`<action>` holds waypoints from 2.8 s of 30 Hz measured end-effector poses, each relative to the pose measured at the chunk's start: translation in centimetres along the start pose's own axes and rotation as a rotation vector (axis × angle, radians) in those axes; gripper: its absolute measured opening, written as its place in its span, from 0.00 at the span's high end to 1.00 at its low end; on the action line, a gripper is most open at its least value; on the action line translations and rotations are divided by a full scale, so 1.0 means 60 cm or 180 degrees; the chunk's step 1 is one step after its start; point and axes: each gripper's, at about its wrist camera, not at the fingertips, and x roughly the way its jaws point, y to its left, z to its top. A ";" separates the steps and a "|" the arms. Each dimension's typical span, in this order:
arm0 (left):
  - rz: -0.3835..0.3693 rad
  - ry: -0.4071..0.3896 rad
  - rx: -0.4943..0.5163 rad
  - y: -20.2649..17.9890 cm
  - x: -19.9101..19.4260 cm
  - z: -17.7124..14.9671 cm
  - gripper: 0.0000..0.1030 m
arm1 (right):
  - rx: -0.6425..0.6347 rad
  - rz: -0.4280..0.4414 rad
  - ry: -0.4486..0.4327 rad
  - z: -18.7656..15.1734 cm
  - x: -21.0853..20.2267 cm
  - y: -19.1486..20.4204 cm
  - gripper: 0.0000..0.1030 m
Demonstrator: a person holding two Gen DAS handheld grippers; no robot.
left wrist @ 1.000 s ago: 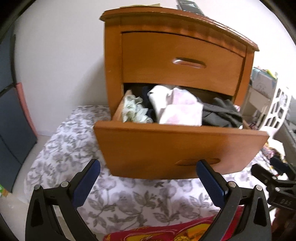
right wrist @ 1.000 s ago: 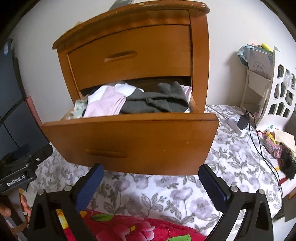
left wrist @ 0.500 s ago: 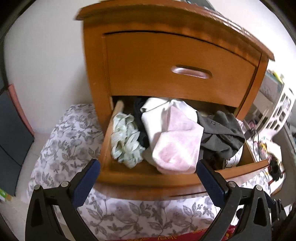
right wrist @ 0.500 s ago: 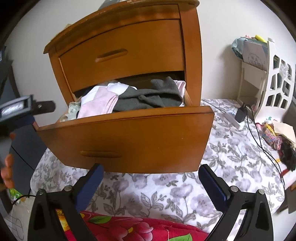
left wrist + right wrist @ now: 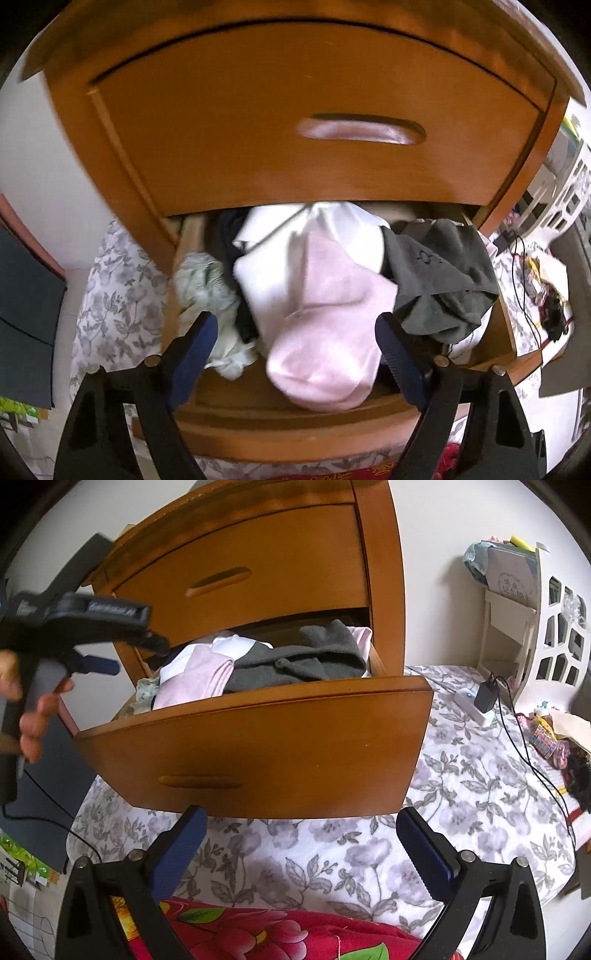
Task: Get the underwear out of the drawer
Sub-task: 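Reach the left gripper into the drawer and grasp the pink sock, then lift the pink sock out and lower it onto the bedspread, open left gripper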
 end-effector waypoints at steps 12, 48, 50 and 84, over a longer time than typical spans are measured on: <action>0.0114 0.0526 0.0352 -0.080 0.092 0.020 0.15 | 0.0043 0.0078 0.0097 -0.001 0.011 -0.005 0.00; -0.0518 -0.0122 -0.1028 0.151 -0.030 -0.071 0.64 | 0.0095 0.0135 0.0221 -0.002 0.024 -0.007 0.00; -0.0546 -0.0171 -0.1099 0.167 -0.041 -0.083 0.65 | 0.0082 0.0122 0.0218 -0.002 0.024 -0.006 0.00; -0.0492 -0.1595 -0.1264 0.222 -0.266 -0.169 0.69 | -0.0051 -0.0080 0.0245 -0.003 0.024 0.005 0.00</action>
